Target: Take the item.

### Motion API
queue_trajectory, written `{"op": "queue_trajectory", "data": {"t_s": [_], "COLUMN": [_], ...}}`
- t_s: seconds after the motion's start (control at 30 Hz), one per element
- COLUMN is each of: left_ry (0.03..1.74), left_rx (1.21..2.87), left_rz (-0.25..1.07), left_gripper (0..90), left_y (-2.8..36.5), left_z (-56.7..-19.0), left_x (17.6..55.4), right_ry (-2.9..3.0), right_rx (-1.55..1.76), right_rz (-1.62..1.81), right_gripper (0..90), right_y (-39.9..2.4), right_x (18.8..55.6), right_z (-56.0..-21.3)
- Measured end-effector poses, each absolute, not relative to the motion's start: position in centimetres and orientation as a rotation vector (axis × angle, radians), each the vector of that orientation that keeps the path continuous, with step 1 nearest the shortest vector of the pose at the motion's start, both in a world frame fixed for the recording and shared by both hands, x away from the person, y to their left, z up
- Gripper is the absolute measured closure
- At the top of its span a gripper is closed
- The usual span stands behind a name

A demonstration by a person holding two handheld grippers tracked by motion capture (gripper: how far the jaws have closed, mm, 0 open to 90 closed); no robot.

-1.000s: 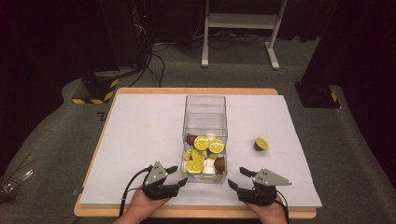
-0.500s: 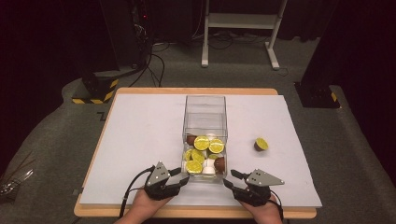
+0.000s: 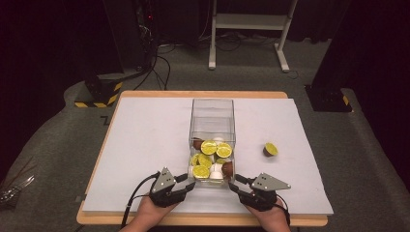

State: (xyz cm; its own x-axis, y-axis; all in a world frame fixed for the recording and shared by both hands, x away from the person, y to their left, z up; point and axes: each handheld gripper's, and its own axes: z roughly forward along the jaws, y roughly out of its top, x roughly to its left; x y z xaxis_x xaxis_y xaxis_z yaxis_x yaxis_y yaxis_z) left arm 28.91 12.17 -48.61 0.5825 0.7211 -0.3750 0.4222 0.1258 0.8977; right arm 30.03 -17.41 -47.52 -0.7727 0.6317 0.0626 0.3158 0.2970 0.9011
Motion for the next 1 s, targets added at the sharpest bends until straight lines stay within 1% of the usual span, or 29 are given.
{"op": "queue_trajectory", "data": {"t_s": [0.67,1.0], "left_ry": [1.008,1.006], "left_rx": [1.497,1.475], "left_rz": [0.321,0.337], "left_gripper": [57.6,59.9], "left_y": [11.7,11.8], "left_z": [-48.3,-48.2], "left_x": [30.1,30.5], "right_ry": [2.199,2.197], "right_rx": [0.871,0.877], "right_rz": [1.461,1.46], "right_gripper": [60.8,60.3], "right_y": [-17.4,-17.3], "right_x": [31.1,31.8], "right_z": [-47.0,-46.9]}}
